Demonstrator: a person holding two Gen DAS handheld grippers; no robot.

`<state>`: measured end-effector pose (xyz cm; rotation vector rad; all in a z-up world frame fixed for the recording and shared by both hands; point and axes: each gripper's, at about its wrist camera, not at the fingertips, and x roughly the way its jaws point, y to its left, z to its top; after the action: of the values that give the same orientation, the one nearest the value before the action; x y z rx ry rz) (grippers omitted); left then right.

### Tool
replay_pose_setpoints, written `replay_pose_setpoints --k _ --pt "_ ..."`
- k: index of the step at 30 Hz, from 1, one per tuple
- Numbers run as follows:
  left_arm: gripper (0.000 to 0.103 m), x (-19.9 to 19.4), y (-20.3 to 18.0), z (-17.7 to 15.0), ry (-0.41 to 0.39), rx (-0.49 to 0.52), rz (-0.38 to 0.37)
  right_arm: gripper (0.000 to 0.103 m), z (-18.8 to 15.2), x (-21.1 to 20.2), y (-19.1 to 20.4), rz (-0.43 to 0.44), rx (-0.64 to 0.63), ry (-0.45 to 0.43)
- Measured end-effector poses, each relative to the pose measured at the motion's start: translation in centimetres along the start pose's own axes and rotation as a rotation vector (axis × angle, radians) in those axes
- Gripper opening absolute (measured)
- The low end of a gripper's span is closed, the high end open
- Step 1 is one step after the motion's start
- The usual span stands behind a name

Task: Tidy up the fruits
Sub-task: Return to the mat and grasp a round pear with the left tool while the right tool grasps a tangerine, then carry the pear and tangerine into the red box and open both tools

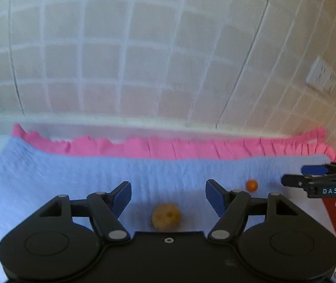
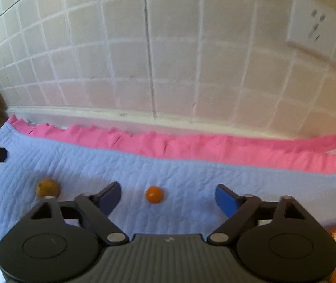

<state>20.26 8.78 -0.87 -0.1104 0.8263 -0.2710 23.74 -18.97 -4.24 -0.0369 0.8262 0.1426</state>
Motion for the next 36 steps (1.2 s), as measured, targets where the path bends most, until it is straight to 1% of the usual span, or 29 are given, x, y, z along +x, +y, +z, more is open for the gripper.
replay_pose_setpoints --k 2,4,7,10,11,12,15,17,21,25,27,30,31,32,33,34,35,36 --pt "0.083 1.5 -0.2 -0.8 0.039 -0.003 -0.010 0.078 -0.8 1.3 0.2 -0.007 -0.036 -0.008" --pt "0.083 2.9 -0.4 -1.5 0.074 0.012 -0.021 0.071 -1.3 2.5 0.5 -0.003 -0.067 -0.003" --pt "0.083 4.5 -0.9 -2.2 0.111 0.054 0.003 0.068 -1.7 3.6 0.8 0.047 -0.068 -0.002" --pt "0.083 5.6 -1.1 -2.5 0.130 0.081 0.034 0.067 -1.5 4.8 1.1 0.049 -0.070 0.005" --pt "0.083 5.9 -1.2 -2.5 0.133 0.086 0.044 0.065 -1.4 5.2 1.2 0.054 -0.070 0.009" --pt "0.083 6.2 -1.2 -2.6 0.136 0.091 0.053 0.061 -1.3 5.5 1.3 0.060 -0.070 0.011" --pt "0.083 7.0 -1.3 -2.8 0.145 0.094 0.075 0.060 -1.2 6.1 1.5 0.057 -0.071 0.012" --pt "0.083 7.6 -1.2 -3.0 0.153 0.091 0.081 0.057 -1.2 6.4 1.4 0.061 -0.064 0.012" --pt "0.082 8.1 -1.4 -2.9 0.148 0.111 0.082 0.052 -1.3 7.1 0.9 0.073 -0.023 0.015" --pt "0.081 8.6 -1.9 -3.0 0.153 0.140 0.088 0.045 -1.5 7.6 0.5 0.082 0.004 0.019" --pt "0.077 8.7 -2.2 -3.1 0.150 0.163 0.095 0.043 -1.5 7.7 0.5 0.086 0.010 0.022" --pt "0.077 8.8 -2.6 -3.5 0.143 0.192 0.104 0.043 -1.4 8.0 0.7 0.073 0.004 0.024" --pt "0.077 8.8 -2.7 -3.6 0.143 0.197 0.103 0.041 -1.4 8.0 0.8 0.070 0.002 0.024" --pt "0.075 8.8 -2.8 -3.7 0.140 0.200 0.104 0.038 -1.4 8.1 0.9 0.066 -0.004 0.024" --pt "0.069 8.8 -2.9 -3.8 0.138 0.205 0.105 0.028 -1.4 8.1 1.1 0.054 -0.013 0.028" --pt "0.067 8.7 -2.9 -3.8 0.133 0.211 0.112 0.025 -1.4 8.2 1.3 0.038 -0.025 0.035" --pt "0.056 8.6 -3.0 -3.9 0.125 0.221 0.122 0.025 -1.4 8.1 1.4 0.035 -0.031 0.033" --pt "0.049 8.4 -3.1 -3.9 0.112 0.238 0.135 0.025 -1.4 7.9 1.5 0.033 -0.035 0.033"
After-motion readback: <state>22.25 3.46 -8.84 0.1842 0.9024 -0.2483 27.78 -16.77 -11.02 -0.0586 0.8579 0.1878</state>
